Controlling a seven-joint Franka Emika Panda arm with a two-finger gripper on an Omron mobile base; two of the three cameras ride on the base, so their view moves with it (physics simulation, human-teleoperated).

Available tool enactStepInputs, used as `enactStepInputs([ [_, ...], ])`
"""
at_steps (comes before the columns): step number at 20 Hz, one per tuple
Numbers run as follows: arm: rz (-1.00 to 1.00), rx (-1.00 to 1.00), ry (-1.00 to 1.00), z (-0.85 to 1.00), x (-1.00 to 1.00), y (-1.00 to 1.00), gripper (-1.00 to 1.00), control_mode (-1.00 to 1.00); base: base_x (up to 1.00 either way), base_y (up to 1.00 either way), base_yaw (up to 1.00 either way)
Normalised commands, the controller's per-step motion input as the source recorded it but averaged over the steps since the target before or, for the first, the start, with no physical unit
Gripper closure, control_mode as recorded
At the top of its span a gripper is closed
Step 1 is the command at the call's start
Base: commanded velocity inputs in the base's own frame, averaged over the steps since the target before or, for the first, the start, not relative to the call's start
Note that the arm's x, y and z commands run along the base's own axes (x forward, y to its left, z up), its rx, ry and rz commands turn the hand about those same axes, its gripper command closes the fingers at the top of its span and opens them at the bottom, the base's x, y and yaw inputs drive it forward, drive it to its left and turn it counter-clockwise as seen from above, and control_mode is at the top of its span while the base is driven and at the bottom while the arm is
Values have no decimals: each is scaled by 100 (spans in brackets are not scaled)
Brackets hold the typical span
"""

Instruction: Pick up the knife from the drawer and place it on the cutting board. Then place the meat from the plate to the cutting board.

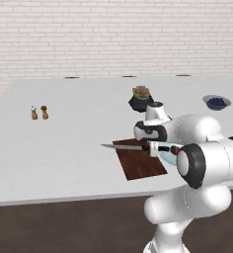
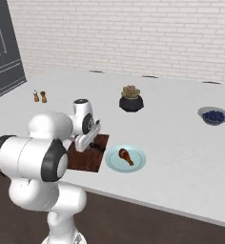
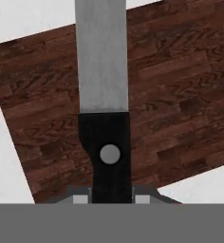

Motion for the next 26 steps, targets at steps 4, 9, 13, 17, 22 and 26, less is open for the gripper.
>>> enactStepInputs([
  [4,9,-1,17,-32,78,0,100,-100,0,0,0],
  [9,7,1,2,-33,60,-6,100,-100,0,0,0],
  [13,10,1,0,-38,50,-13,100,-100,0,0,0],
  [17,10,0,0,-39,44,-14,100,-100,0,0,0],
  [22,8,0,0,-37,37,-3,100,-100,0,0,0],
  [26,4,0,0,-34,5,0,100,-100,0,0,0],
])
